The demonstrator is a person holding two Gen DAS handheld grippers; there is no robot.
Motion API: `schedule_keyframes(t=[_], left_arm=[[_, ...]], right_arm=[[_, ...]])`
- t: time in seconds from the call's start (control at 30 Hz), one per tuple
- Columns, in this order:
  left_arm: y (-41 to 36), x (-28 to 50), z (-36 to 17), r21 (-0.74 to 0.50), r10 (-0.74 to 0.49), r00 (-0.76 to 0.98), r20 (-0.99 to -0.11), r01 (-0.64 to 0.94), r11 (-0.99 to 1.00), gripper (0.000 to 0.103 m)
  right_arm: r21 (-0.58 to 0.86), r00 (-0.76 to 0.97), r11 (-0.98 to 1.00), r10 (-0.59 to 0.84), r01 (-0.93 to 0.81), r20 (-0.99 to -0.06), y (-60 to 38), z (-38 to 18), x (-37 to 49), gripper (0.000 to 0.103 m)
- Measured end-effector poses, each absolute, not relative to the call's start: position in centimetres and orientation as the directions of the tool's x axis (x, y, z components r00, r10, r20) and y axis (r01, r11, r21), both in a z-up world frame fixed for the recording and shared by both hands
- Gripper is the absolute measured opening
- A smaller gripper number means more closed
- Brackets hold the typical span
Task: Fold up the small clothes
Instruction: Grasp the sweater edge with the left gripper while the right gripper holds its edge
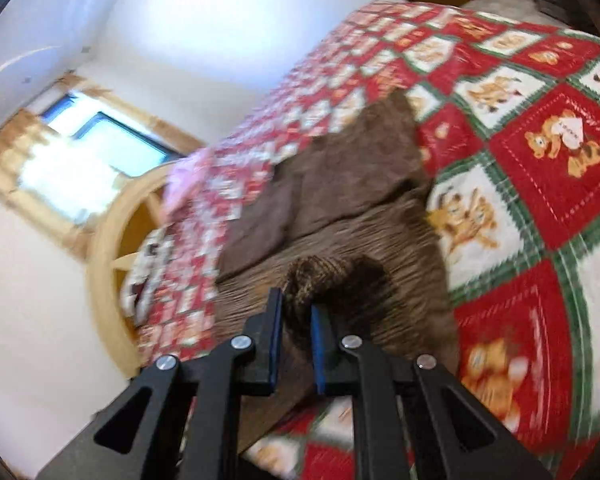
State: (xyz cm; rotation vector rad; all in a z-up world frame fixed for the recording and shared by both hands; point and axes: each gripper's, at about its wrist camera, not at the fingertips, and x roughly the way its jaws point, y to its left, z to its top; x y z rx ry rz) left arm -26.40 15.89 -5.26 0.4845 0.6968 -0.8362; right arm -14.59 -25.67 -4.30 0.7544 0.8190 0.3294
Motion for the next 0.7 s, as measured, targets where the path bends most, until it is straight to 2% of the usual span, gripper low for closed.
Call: schedule_keyframes(t=[0.1,0.47,0.5,0.53,0.6,0.67,0.7], left_arm=[[15.4,-26.5,-5.2,0.14,-0.513,0.465,-0.721,0.823,0.55,0.069],[13.5,-26.3,-7.2,0.206,-0.486,0.408,-0.773,0.886,0.416,0.069],[13.3,-26.1,-7.4,0.201,-0.483,0.398,-0.78,0.89,0.409,0.066],[13.0,-26.0,-7.6,0.196,-0.482,0.386,-0.786,0.897,0.397,0.053],[12.6,-26.0,-8.1,0.207,-0.475,0.377,-0.795,0.905,0.372,0.038],[12.4,-26.1,-8.3,0.229,-0.474,0.399,-0.785,0.898,0.376,0.034],[12.6,-26.0,-8.1,0.227,-0.482,0.409,-0.775,0.892,0.391,0.025]], right_arm=[[0.661,0.644,0.747,0.472,0.072,-0.603,-25.2,-5.4,-13.2,0.016],[0.665,0.607,0.741,0.487,0.094,-0.628,-25.3,-6.6,-12.8,0.017],[0.665,0.606,0.74,0.486,0.098,-0.63,-25.2,-6.7,-12.6,0.017],[0.665,0.605,0.74,0.484,0.102,-0.631,-25.0,-6.8,-12.3,0.017],[0.664,0.604,0.74,0.484,0.105,-0.634,-24.9,-6.9,-12.3,0.018],[0.664,0.601,0.74,0.482,0.11,-0.637,-24.6,-7.0,-12.1,0.019],[0.665,0.601,0.739,0.482,0.112,-0.637,-24.7,-7.0,-12.1,0.019]])
